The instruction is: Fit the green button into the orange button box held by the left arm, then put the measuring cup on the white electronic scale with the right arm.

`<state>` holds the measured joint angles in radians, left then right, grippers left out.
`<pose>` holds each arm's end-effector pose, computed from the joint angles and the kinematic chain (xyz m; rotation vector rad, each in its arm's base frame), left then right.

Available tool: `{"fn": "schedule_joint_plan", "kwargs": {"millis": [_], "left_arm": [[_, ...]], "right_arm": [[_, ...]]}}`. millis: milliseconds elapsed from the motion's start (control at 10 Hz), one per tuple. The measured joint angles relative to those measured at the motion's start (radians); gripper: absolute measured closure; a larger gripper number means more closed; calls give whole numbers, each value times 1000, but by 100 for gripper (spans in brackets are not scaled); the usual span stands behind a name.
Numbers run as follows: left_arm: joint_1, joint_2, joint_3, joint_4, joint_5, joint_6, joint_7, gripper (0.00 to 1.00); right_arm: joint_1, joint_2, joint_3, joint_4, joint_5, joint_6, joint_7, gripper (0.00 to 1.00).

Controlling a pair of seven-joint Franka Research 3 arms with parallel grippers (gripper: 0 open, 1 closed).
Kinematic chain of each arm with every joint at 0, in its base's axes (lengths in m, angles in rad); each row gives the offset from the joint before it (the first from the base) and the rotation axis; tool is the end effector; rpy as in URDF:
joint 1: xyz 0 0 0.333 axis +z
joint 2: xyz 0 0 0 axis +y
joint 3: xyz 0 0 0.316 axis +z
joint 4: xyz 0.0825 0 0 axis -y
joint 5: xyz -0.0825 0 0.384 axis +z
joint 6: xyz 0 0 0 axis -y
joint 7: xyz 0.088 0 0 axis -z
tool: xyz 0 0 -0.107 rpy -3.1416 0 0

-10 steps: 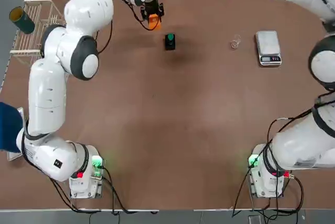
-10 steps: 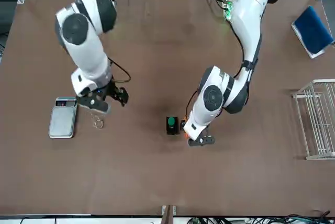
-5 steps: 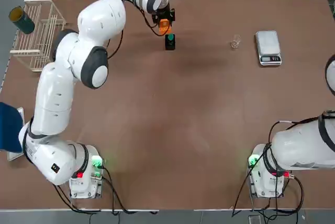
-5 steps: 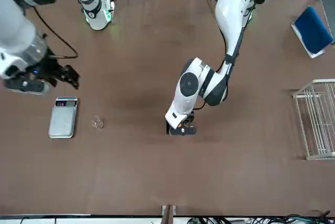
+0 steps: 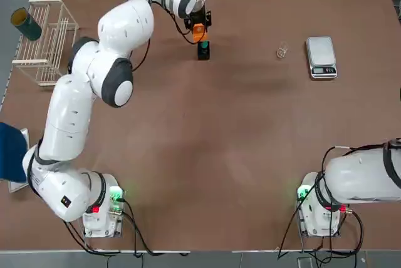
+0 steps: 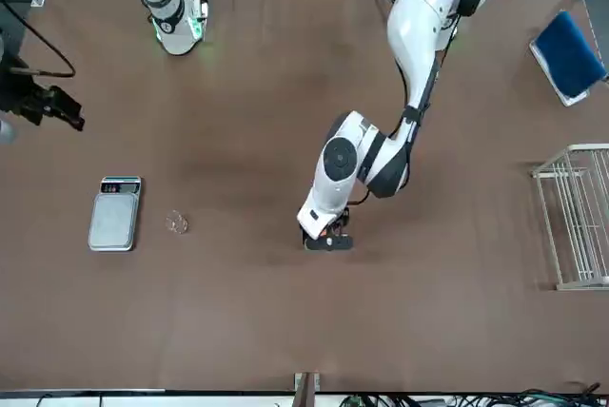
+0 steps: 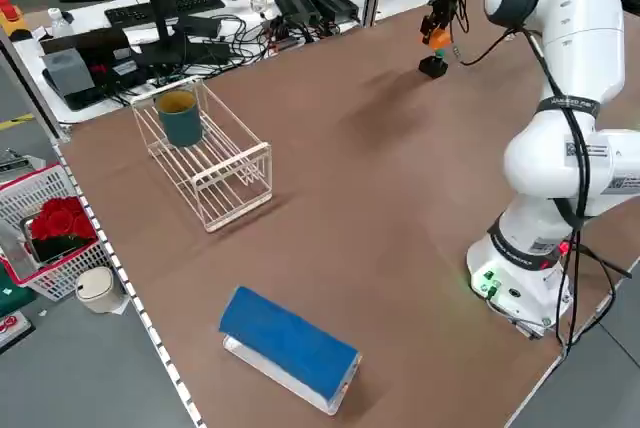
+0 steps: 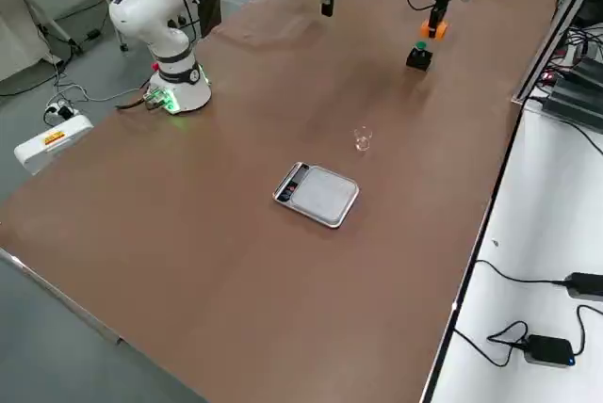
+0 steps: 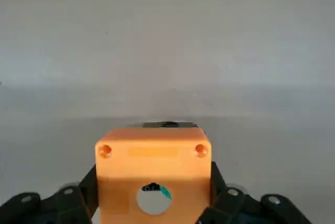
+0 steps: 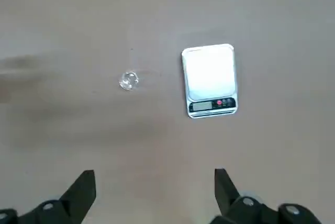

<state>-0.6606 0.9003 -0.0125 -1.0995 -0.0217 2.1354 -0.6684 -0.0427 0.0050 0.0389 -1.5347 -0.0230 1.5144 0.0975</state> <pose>0.6145 -0.4870 0.2859 3.0319 0.0168 0.1344 0.5506 -0.0047 0.6338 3.1133 -0.1594 -0.0377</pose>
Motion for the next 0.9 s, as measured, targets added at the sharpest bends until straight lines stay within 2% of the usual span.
{"fn": "schedule_joint_plan", "kwargs": {"millis": [400,700,900], "left_arm": [[-23,7,3,1,0,1,0,21],[-23,30,4,1,0,10,0,21],[-23,39,4,1,0,18,-5,21]], "right_arm": [[2,-1,-12,-58,0,98,-33,0],[8,-1,-11,-66,0,100,-36,0],[26,1,-10,-117,5,161,-36,0]]}}
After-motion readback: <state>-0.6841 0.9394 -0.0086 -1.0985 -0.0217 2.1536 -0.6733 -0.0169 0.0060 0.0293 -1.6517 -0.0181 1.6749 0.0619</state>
